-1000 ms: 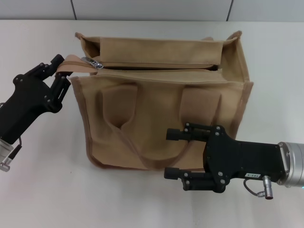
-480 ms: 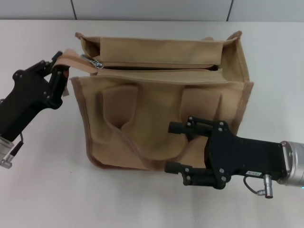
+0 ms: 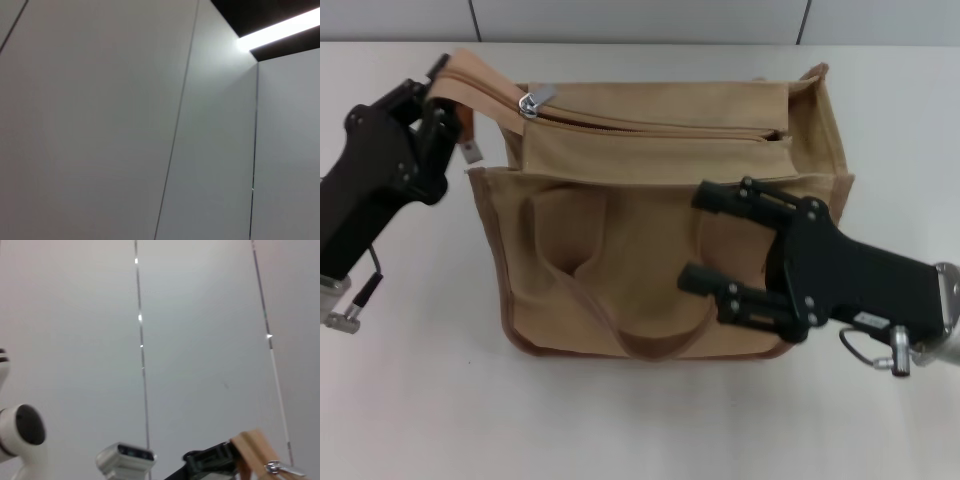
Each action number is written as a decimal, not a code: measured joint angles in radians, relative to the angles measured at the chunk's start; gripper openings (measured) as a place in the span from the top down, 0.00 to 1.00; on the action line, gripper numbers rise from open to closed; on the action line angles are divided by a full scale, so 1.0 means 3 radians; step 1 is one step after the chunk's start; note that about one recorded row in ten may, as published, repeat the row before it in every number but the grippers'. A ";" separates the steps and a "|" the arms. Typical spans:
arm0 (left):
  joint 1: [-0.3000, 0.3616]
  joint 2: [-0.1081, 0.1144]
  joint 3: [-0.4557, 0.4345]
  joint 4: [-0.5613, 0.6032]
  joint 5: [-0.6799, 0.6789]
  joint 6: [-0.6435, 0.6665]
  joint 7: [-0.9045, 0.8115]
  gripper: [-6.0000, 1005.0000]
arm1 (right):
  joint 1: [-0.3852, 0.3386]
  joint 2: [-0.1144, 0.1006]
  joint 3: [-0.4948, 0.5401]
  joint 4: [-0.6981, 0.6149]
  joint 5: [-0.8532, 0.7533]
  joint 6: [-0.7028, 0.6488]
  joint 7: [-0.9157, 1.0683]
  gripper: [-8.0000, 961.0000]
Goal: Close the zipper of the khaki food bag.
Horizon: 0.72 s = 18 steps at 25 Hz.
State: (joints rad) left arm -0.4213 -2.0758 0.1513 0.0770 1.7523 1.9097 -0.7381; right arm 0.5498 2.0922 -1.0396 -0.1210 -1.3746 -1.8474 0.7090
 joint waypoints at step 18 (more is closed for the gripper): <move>-0.0051 -0.0009 0.0023 0.0019 0.0034 -0.0063 -0.0126 0.92 | 0.0660 0.0000 -0.0039 0.0108 0.0705 0.0255 0.2391 0.23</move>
State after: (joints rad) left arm -0.4367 -2.0785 0.1582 0.0827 1.7623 1.8908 -0.7759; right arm 0.7479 2.0923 -1.0514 -0.0886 -1.1631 -1.7708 1.4262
